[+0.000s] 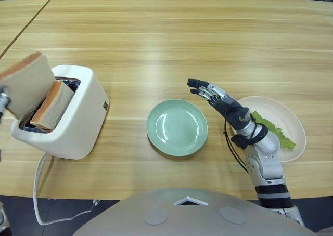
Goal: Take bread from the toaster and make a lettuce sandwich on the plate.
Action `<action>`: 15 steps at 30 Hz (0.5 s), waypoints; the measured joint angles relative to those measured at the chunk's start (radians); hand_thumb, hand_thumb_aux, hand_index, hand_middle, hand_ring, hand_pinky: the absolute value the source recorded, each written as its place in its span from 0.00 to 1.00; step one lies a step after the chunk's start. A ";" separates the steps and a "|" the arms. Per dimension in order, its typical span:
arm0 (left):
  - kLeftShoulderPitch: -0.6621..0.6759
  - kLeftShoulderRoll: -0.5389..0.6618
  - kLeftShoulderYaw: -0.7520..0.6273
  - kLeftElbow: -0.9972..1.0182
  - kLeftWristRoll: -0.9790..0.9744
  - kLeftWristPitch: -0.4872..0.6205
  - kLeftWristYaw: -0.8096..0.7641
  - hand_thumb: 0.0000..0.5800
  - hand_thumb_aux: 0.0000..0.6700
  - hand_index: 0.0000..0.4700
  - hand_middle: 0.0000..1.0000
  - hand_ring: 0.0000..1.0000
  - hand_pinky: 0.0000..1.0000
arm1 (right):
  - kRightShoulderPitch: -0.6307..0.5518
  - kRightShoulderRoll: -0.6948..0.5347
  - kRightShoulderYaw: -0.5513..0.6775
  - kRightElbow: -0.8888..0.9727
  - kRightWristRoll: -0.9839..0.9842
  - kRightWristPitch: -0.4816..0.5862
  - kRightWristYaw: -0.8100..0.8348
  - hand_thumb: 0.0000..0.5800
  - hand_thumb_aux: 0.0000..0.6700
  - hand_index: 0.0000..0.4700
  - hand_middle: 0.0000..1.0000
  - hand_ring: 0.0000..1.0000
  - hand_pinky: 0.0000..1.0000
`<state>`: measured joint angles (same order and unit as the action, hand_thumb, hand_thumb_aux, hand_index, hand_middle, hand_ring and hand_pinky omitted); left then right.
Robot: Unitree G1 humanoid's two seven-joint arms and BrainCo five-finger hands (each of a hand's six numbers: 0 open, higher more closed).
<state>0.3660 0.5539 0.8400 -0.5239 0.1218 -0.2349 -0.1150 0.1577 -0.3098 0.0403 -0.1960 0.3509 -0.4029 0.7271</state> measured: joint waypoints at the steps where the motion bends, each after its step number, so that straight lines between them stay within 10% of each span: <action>1: -0.053 0.029 -0.013 -0.040 -0.009 0.035 -0.003 1.00 1.00 1.00 0.00 0.00 0.00 | -0.002 0.003 0.000 0.004 -0.001 -0.003 -0.001 0.00 0.00 0.00 0.00 0.00 0.00; 8: -0.185 0.024 -0.354 -0.214 0.057 0.173 -0.057 1.00 1.00 1.00 0.00 0.00 0.00 | -0.046 0.014 -0.011 0.034 0.005 0.000 -0.021 0.00 0.00 0.00 0.00 0.00 0.00; 15: -0.315 -0.108 -0.921 -0.177 0.522 0.129 -0.057 1.00 1.00 1.00 0.00 0.00 0.00 | -0.149 -0.088 -0.176 0.079 -0.080 0.029 -0.139 0.00 0.00 0.00 0.00 0.00 0.00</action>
<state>0.0507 0.4459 -0.0807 -0.7010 0.6437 -0.1063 -0.1724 0.0086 -0.3974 -0.1355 -0.1168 0.2708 -0.3736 0.5878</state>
